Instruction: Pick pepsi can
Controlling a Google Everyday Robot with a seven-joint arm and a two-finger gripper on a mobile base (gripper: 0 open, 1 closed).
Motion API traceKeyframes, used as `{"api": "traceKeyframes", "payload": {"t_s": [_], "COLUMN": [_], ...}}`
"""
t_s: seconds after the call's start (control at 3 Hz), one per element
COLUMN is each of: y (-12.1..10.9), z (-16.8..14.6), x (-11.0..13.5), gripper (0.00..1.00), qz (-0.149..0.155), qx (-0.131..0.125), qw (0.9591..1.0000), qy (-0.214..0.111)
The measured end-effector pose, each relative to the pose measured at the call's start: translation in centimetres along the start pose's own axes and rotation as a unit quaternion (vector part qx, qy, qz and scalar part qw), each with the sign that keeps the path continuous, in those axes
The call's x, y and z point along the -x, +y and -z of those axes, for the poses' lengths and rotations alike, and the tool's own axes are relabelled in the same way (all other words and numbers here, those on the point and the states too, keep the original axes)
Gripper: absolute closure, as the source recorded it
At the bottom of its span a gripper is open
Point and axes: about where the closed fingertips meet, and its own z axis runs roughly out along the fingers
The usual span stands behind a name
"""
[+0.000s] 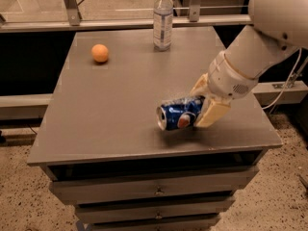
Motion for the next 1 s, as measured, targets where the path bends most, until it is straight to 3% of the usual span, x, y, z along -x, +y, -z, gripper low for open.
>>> {"api": "traceKeyframes", "payload": {"t_s": [0.33,0.67,1.0], "y": [-3.7,-6.5,-6.8], "z": [3.8,8.4,9.2], "x": [-0.5,-1.4,-1.0], "gripper": [1.00,1.00,1.00], "qz": [-0.067,-0.134,-0.137], "qx": [-0.050,-0.105,-0.113], "qw": [0.9957,0.9814,0.9797], "qy": [-0.040,-0.087,-0.093]}}
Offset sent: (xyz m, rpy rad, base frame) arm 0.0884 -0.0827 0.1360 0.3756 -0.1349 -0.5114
